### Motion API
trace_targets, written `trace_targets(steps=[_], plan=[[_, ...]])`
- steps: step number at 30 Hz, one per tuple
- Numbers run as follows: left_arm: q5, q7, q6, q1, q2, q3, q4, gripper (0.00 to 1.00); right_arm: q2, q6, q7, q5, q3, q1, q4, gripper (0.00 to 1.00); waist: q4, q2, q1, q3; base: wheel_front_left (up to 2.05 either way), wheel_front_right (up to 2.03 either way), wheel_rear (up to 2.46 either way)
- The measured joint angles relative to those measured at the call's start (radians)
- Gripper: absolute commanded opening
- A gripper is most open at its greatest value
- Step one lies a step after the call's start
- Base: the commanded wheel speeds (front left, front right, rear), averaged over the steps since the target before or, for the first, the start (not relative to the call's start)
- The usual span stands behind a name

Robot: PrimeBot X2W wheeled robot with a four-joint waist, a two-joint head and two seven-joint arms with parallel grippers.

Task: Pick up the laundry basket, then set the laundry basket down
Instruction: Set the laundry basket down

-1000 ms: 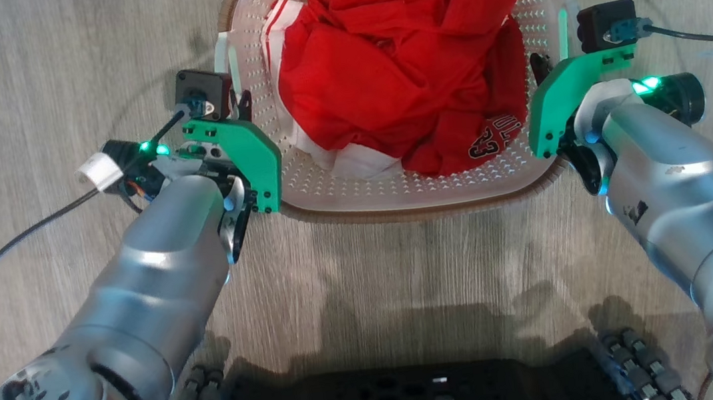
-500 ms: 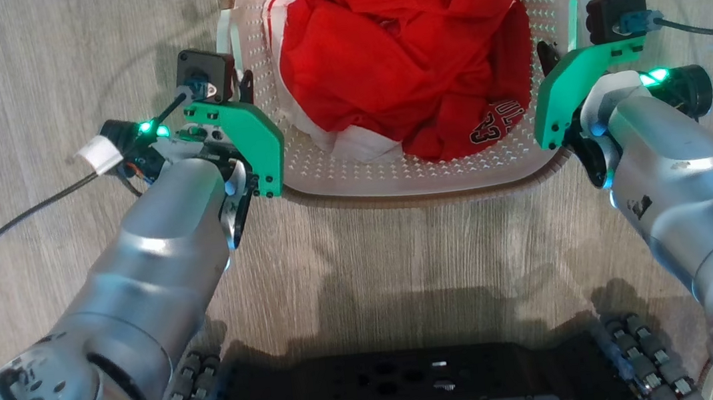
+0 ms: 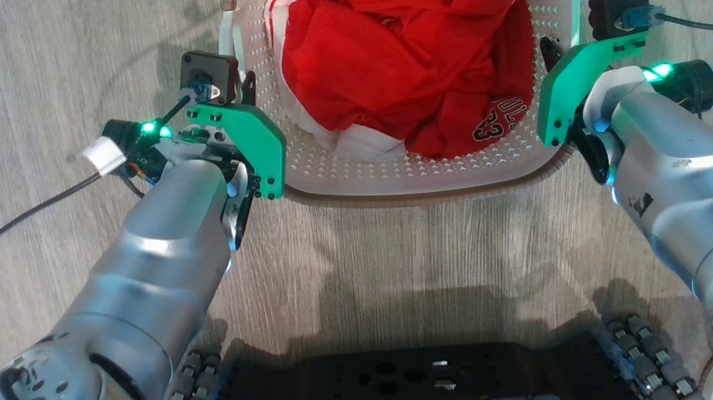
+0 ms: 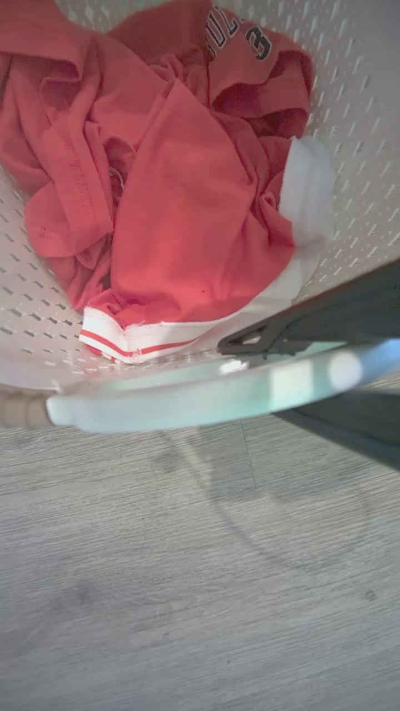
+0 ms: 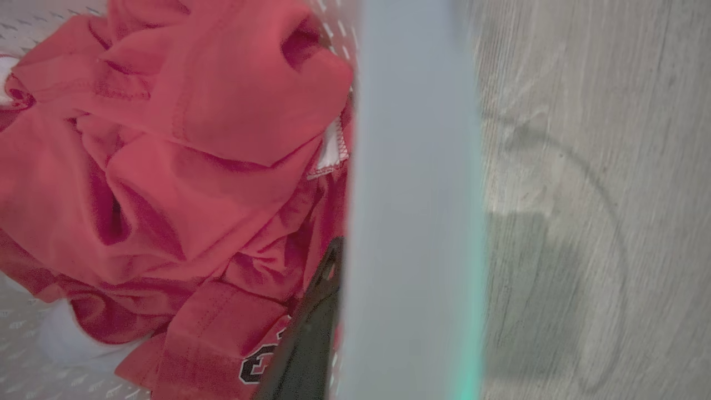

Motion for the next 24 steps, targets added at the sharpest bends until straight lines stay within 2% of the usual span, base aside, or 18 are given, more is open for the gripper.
trace_targets(steps=[1,2,3,4,5,6,7,8,9,24], plan=[[0.0,-0.002,0.0,0.0,0.0,0.0,0.0,0.0,0.0,0.0,0.003,-0.01,-0.003,0.0,0.001,0.16,0.0,0.0,0.0,0.0,0.0,0.0,0.0],[0.0,-0.005,0.0,0.0,0.0,-0.001,0.0,0.0,0.0,0.0,0.004,-0.02,-0.006,0.001,0.001,0.33,0.001,0.0,0.0,-0.001,0.0,0.0,0.0],[0.0,-0.006,0.0,-0.002,0.0,-0.001,0.0,0.09,0.0,0.0,0.004,-0.033,-0.007,0.001,0.001,0.41,0.001,0.0,0.0,-0.001,0.0,0.0,0.0],[-0.002,-0.005,0.0,-0.005,0.001,-0.004,0.001,0.33,0.0,0.0,0.004,-0.044,-0.01,0.001,0.001,0.51,0.002,0.0,0.0,-0.002,0.0,0.0,0.0],[-0.006,-0.005,0.0,-0.006,0.001,-0.006,0.002,0.45,0.0,0.0,0.004,-0.052,-0.015,0.001,0.001,0.85,0.002,0.0,0.0,-0.003,0.0,0.0,0.0],[-0.006,-0.005,0.001,-0.006,0.002,-0.007,0.002,0.62,0.0,0.0,0.004,-0.059,-0.023,0.001,0.001,1.0,0.002,0.0,0.0,-0.004,0.0,0.0,0.0],[-0.006,-0.005,0.004,-0.006,0.001,-0.007,0.002,0.81,0.001,0.0,0.004,-0.064,-0.03,0.001,0.001,1.0,0.002,0.0,0.0,-0.005,0.0,0.0,0.0],[-0.006,-0.005,0.008,-0.006,0.001,-0.008,0.002,0.94,0.001,0.0,0.004,-0.072,-0.035,0.001,0.0,1.0,0.003,0.0,0.0,-0.006,0.0,0.0,0.0],[-0.009,-0.005,0.009,-0.006,0.001,-0.008,0.002,1.0,0.001,0.0,0.004,-0.08,-0.04,0.001,0.0,1.0,0.003,0.0,0.0,-0.008,0.0,0.0,0.0],[-0.04,-0.004,0.034,-0.002,0.001,-0.004,0.014,1.0,0.005,0.0,-0.024,-0.167,-0.127,0.002,0.001,1.0,0.001,0.0,0.0,-0.065,0.0,0.0,0.0]])
